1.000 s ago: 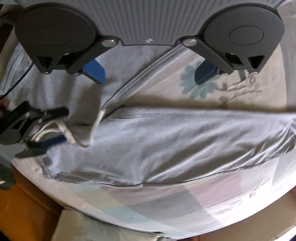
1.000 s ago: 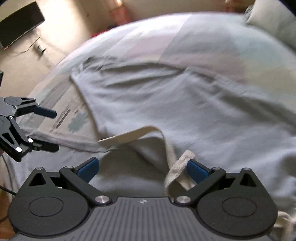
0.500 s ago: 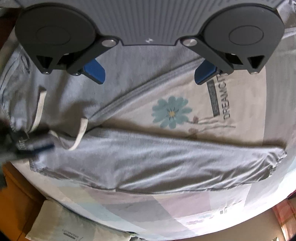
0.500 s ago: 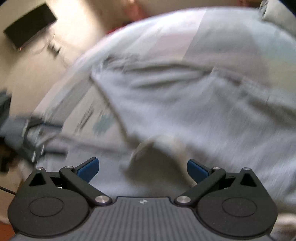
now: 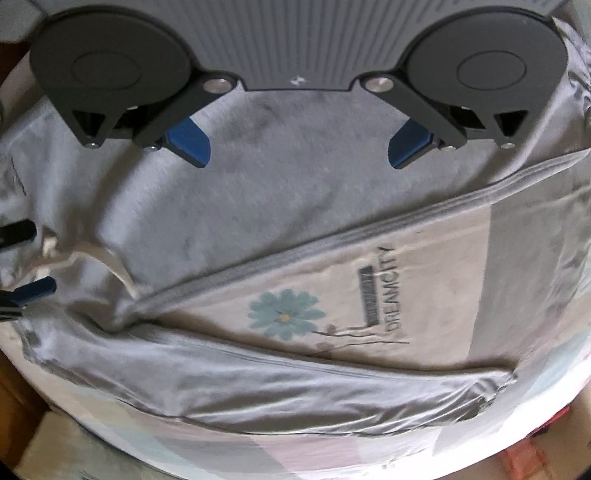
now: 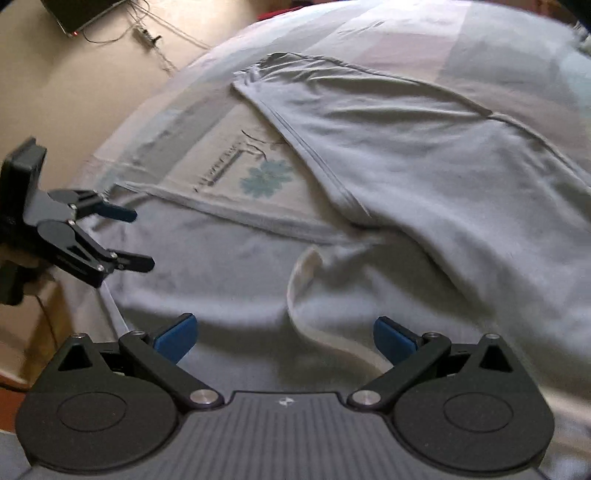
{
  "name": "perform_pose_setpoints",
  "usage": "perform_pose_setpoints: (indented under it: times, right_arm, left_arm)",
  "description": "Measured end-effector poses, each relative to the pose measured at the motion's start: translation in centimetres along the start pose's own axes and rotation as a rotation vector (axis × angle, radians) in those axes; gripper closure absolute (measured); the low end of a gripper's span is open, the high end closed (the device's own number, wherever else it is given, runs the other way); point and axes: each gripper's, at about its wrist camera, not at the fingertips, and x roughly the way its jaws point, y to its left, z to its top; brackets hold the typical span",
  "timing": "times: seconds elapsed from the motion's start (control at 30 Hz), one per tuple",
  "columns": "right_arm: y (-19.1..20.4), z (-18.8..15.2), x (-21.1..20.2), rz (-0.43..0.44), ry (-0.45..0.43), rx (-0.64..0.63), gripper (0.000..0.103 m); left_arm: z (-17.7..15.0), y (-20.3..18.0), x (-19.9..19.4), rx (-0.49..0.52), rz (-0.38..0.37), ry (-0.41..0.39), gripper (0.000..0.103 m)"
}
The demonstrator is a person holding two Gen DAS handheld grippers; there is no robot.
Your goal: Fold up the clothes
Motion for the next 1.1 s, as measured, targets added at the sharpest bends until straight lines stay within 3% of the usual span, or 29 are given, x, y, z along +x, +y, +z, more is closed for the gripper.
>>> perform_pose_setpoints:
  times: [0.2, 0.33, 0.43, 0.57, 0.73, 0.83, 0.97, 1.1]
  right_arm:
    - [2.8, -5.3, 2.0, -0.119, 0.073, -0.014, 0.000]
    - [4.5, -8.4, 3.0, -0.221, 0.102, -0.040, 0.000]
    - [5.9, -9.8, 2.8, -0.269, 0.152, -0.053, 0.000]
    - [6.0, -8.1, 2.4, -0.294, 0.231, 0.004, 0.000]
    - [6.9, -4.7, 3.6, -0.389, 0.096, 0.041, 0.000]
    - [6.6, -5.6, 5.9, -0.407, 0.133, 0.116, 0.000]
    - [7.9, -7.2, 5.9, -0.445, 0.115, 0.069, 0.000]
    - [8.0, -6.6, 5.8, -0.445, 0.176, 0.071, 0.000]
  left_arm:
    - [-0.9, -1.2, 2.3, 0.082, 0.033, -0.071, 0.001]
    - [-0.7, 1.9, 4.2, 0.031, -0.011, -0.106, 0.000]
    - [-0.1, 4.1, 4.3, 0.003, 0.004, -0.105, 0.000]
    - [0.4, 5.4, 3.4, -0.010, 0.015, -0.079, 0.002]
    - [-1.7, 6.2, 1.0, -0.006, 0.024, -0.120, 0.002]
    - [-3.9, 7.4, 0.6, -0.029, 0.040, -0.107, 0.002]
    - [-7.7, 10.4, 0.9, -0.125, 0.053, -0.035, 0.000]
    - [-8.8, 12.6, -0.2, -0.185, 0.056, -0.063, 0.001]
